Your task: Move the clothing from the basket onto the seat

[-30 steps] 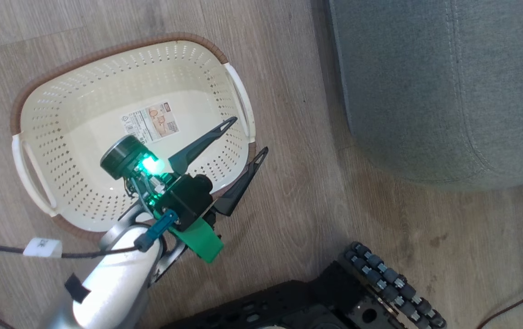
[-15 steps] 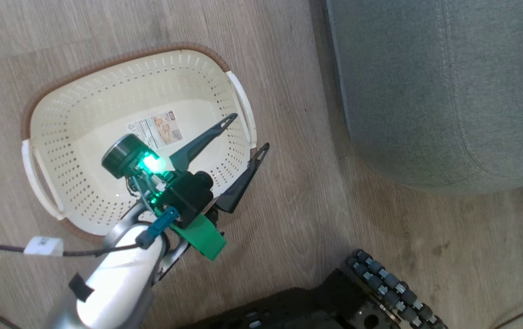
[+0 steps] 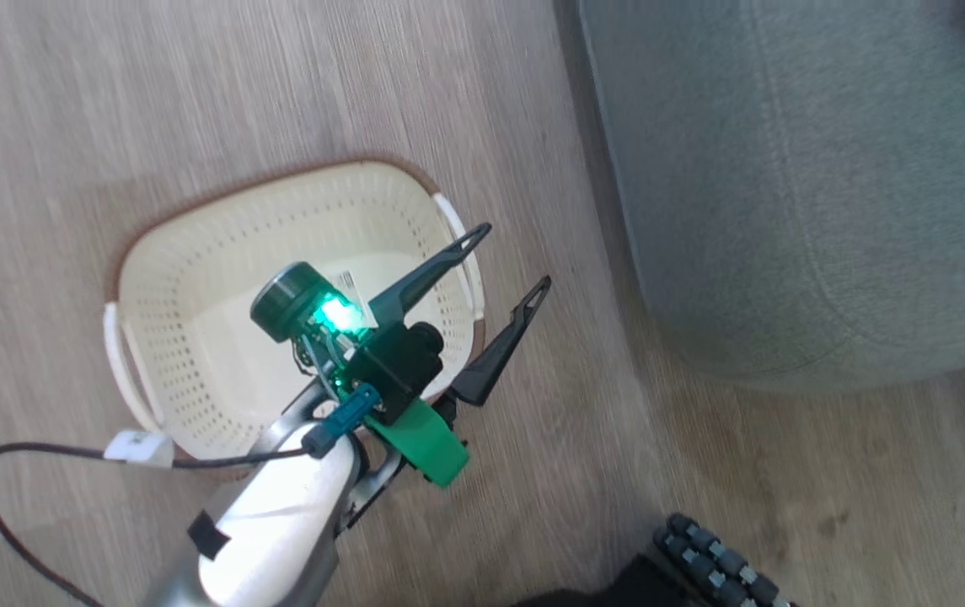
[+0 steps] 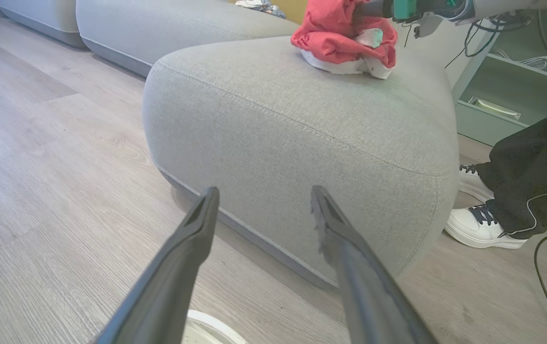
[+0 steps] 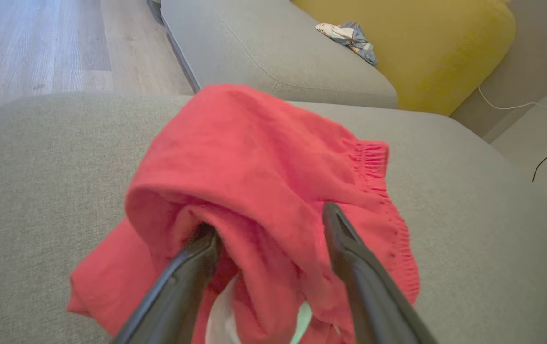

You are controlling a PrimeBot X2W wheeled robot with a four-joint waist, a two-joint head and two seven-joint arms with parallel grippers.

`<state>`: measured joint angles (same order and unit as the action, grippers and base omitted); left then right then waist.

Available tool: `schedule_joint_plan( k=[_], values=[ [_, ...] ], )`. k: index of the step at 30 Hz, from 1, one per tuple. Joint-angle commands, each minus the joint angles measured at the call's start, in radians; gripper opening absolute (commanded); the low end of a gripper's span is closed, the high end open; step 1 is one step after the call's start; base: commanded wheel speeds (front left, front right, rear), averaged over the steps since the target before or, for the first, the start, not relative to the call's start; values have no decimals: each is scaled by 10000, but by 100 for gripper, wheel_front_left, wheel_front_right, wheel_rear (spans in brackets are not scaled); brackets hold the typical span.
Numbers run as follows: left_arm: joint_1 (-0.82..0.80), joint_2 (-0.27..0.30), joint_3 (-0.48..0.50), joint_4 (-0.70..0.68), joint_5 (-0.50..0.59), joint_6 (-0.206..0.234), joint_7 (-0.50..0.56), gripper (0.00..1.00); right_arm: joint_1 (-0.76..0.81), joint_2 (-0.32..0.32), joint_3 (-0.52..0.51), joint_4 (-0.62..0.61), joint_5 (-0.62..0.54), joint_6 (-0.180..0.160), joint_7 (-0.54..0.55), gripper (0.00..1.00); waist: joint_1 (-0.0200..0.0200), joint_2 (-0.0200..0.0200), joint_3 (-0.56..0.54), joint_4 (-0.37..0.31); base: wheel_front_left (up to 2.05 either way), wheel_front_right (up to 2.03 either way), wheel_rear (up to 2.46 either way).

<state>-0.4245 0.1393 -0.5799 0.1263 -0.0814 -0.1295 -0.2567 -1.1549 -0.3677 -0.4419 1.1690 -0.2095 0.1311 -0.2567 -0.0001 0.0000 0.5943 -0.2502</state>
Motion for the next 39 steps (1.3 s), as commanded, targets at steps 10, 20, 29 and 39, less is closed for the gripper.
schedule_joint_plan(
  k=[10,20,29,39],
  values=[
    [584,-613,769,-126,19,10,-51,100,667,-759,1563,-204,762,-4,-51,100,1,0,-2045,237,0,0,0],
    [970,-834,1485,-230,221,350,-51,100,1798,-901,3772,-2217,3029,-4,-51,100,1,0,-3609,645,0,0,0],
    [1466,-869,2373,-492,207,645,-51,100,4084,-942,5266,-5588,5689,-4,-51,100,1,0,-4514,1137,0,0,0],
    [2012,-885,3461,-662,19,1293,-51,100,6576,-589,5908,-8639,6966,-4,-51,100,1,0,-5107,1901,0,0,0]
  ],
)
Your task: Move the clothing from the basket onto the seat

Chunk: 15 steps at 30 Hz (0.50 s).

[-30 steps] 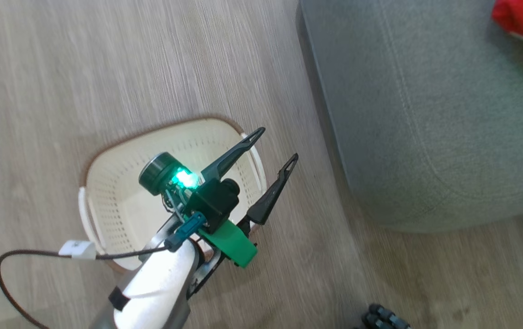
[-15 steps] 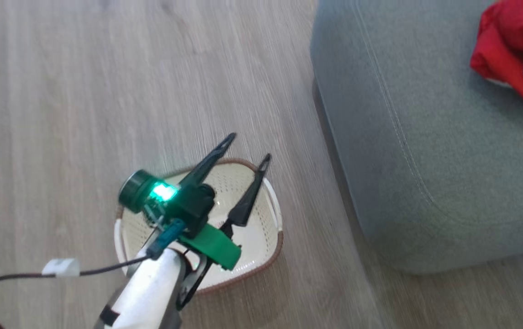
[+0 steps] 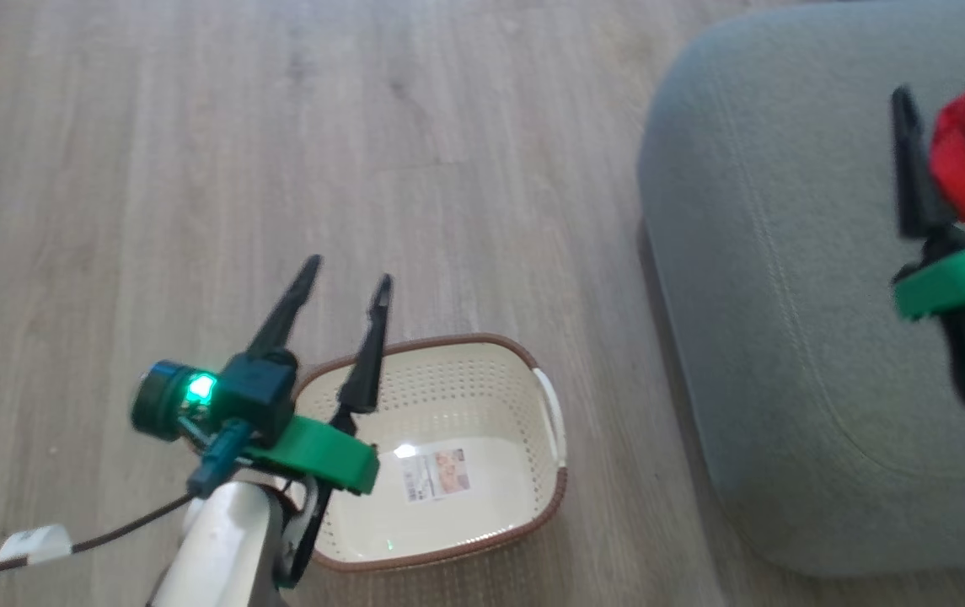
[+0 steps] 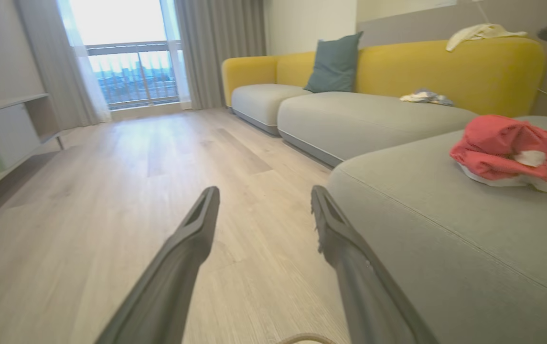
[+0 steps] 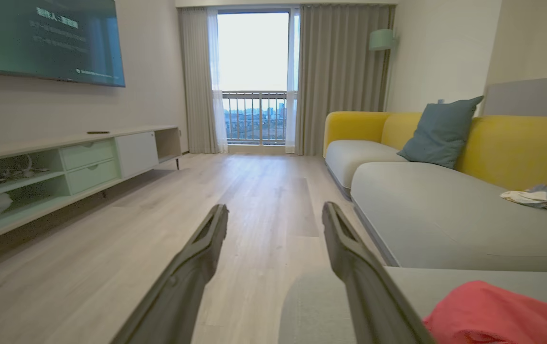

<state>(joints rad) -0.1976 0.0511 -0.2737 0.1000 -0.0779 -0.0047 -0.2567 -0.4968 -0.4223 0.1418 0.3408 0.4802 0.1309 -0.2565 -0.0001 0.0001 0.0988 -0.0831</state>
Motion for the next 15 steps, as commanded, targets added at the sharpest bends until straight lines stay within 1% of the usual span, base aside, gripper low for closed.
schedule_joint_plan(
  k=[1,5,7,9,12,15],
  values=[
    [-230,-4,493,-440,-48,127,-51,100,270,28,7,-601,117,-2,-53,100,1,-1,-189,344,0,0,0],
    [-30,-6,848,-487,-124,457,-51,100,1233,514,-255,-1300,66,-2,-53,100,1,-1,-313,723,0,0,0],
    [89,-6,1037,-518,-169,594,-51,100,1608,1045,-532,-1557,251,-2,-53,100,1,-1,-358,850,0,0,0],
    [183,-7,1148,-517,-185,673,-51,100,2056,1378,-534,-1773,70,-2,-53,100,1,-1,-398,1042,0,0,0],
    [310,-7,1261,-534,-242,767,-51,100,2665,2070,-744,-1917,-11,-2,-53,100,1,-1,-381,1271,0,0,0],
    [427,-7,1313,-486,-217,758,-51,100,3101,2617,-859,-1972,-191,-2,-53,100,1,-1,-383,1431,0,0,0]
  ],
)
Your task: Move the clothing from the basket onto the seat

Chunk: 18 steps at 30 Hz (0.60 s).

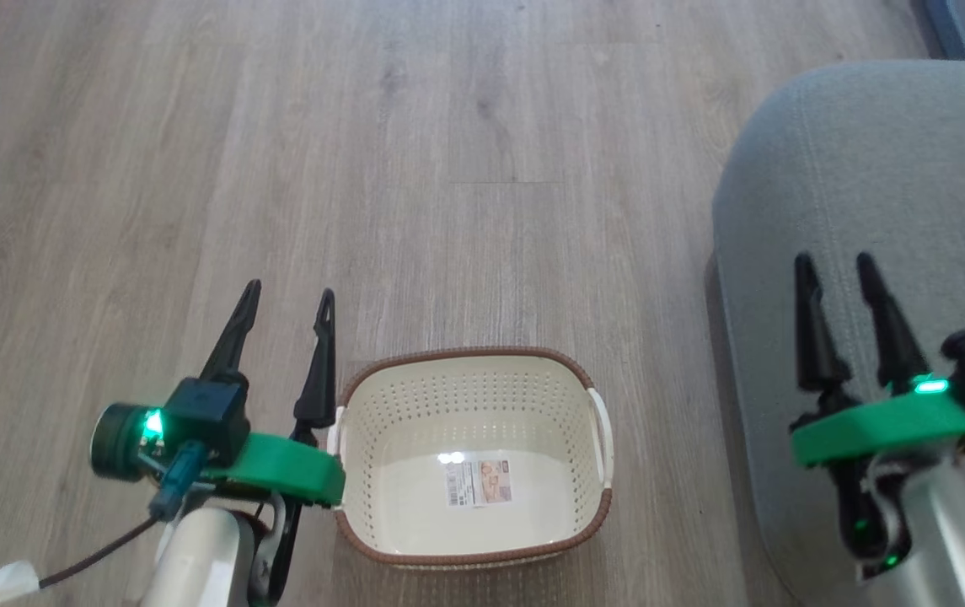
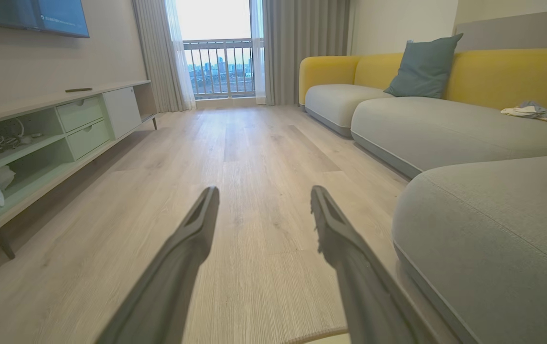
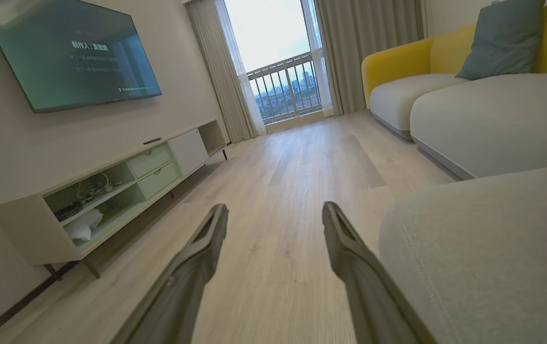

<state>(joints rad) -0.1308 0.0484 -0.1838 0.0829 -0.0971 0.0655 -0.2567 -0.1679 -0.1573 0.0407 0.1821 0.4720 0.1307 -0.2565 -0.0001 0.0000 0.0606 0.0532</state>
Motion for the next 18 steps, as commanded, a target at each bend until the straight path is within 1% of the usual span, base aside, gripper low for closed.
schedule_joint_plan(
  k=[1,3,6,9,18],
  values=[
    [-194,19,439,-287,55,66,-51,100,-77,101,160,-377,-192,0,-53,100,1,0,1,99,0,0,0],
    [-81,19,497,-215,119,132,-51,100,87,327,241,-316,-361,0,-53,100,1,0,19,128,0,0,0],
    [14,19,561,-117,-59,242,-51,100,204,480,454,-222,-685,0,-53,100,1,0,42,166,0,0,0],
    [67,19,563,-39,-59,308,-51,100,266,661,393,-132,-736,0,-53,100,1,0,22,196,0,0,0],
    [235,19,415,143,118,506,-51,100,626,873,175,-64,-760,0,-53,100,1,0,-247,257,0,0,0]
  ],
)
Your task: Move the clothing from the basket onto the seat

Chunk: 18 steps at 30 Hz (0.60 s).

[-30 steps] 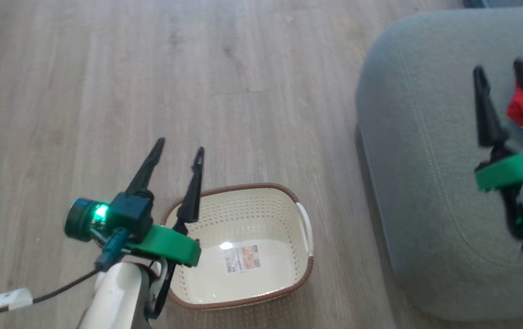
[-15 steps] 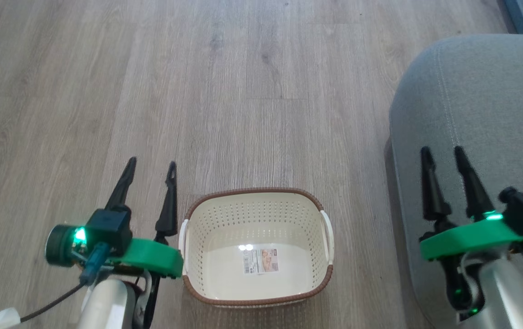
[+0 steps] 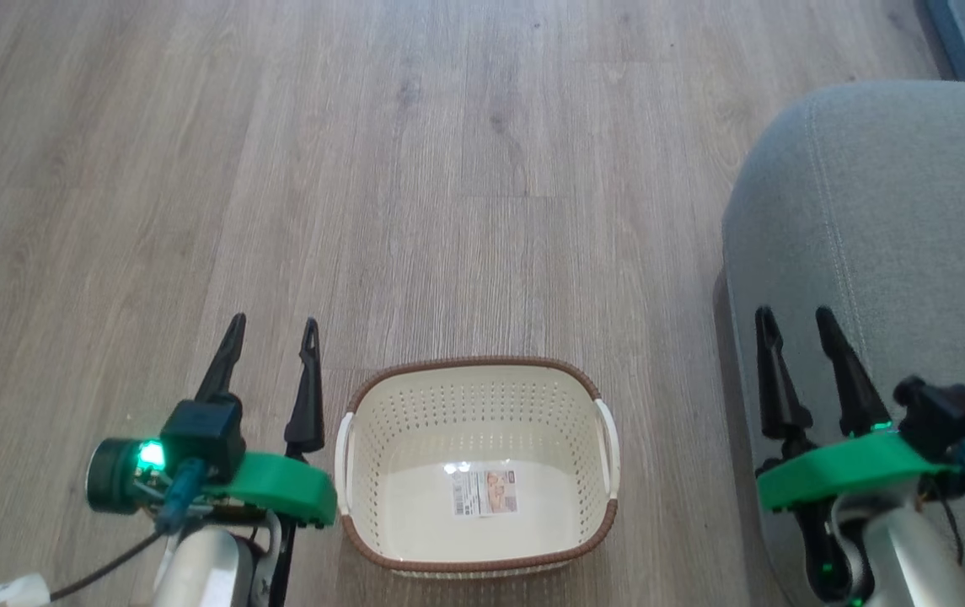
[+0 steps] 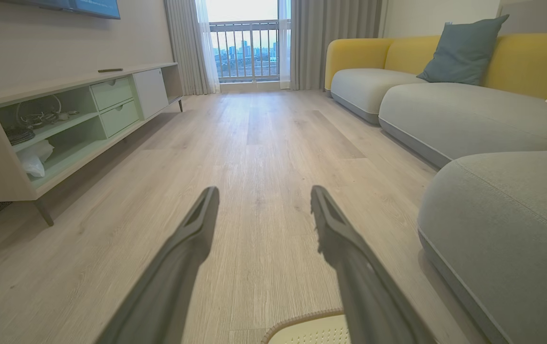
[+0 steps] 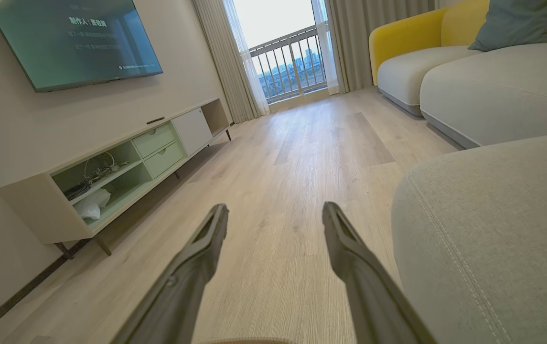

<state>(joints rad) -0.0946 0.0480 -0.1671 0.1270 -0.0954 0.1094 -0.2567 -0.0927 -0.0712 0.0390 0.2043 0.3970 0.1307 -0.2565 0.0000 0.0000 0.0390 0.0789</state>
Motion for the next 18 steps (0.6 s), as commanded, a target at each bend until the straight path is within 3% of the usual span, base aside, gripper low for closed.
schedule_joint_plan(
  k=[1,18],
  values=[
    [-84,22,228,-269,193,100,-51,100,-90,20,183,-282,-11,0,-53,100,0,0,-65,-5,0,0,0],
    [114,22,250,-203,-301,-39,-51,100,1,35,166,-211,24,0,-53,100,0,0,-223,7,0,0,0]
  ],
)
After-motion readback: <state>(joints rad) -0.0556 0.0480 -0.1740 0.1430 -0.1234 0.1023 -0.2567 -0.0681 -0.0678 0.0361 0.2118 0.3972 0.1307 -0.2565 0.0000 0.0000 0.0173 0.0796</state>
